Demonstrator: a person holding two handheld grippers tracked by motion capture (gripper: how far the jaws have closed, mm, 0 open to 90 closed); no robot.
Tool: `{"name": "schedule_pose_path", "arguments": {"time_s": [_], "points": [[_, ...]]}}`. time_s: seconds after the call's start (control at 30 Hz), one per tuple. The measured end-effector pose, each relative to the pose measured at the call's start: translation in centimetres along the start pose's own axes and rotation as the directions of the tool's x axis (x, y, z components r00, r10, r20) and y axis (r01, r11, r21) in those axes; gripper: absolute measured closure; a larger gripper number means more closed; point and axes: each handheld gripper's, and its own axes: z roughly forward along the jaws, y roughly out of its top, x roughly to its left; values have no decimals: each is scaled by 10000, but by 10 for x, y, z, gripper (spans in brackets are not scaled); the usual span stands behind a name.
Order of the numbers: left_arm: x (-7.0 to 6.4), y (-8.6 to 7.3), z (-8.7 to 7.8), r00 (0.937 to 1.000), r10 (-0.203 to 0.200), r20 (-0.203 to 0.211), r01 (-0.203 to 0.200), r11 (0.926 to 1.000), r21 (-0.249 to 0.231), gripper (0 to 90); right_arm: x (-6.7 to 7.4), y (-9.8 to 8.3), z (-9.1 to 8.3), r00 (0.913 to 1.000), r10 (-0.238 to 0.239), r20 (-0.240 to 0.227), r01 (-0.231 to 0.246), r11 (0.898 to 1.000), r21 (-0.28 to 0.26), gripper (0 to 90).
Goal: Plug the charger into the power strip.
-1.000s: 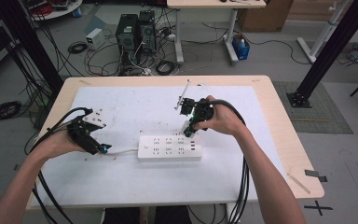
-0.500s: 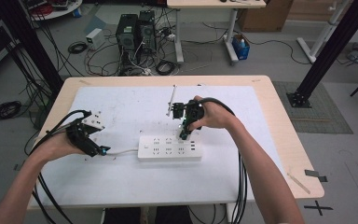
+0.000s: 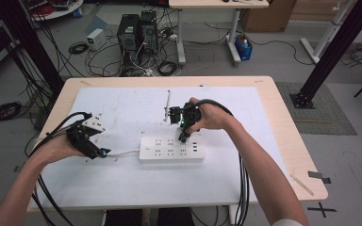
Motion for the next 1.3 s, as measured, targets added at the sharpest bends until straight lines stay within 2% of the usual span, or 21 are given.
{"name": "schedule_pose_path", "arguments": {"time_s": [0.13,0.2,0.23,0.63,0.77,0.9,0.93,1.07,1.3], "points": [[0,0,0,10000,-12,-4,12,10000,33,174,0,1,0,10000,-59,15,59,10000,-63,624],[0,1,1,10000,15,6,-15,10000,42,174,1,2,1,9998,-154,-125,154,9999,31,624],[0,1,1,10000,40,1,-40,10000,47,174,2,2,1,10000,-65,21,65,10000,75,624],[-3,-3,1,10000,-46,-32,46,10000,33,174,1,3,6,9997,-181,-170,187,9992,348,623],[-2,-5,0,10000,-26,-58,26,10000,52,174,2,3,6,9998,-175,1,174,9990,402,623],[-2,-5,1,10000,-24,-40,24,10000,48,174,3,2,10,9994,-311,-139,319,9975,630,623],[-3,-5,1,9999,-135,-53,135,9999,-24,174,2,3,10,9994,-344,-63,347,9977,575,623],[-4,-3,2,10000,9,3,-9,10000,56,174,1,3,11,9995,-285,-159,293,9980,568,624],[-4,-5,2,10000,-16,-61,17,10000,18,174,2,4,12,9993,-351,-131,358,9977,569,624]]}}
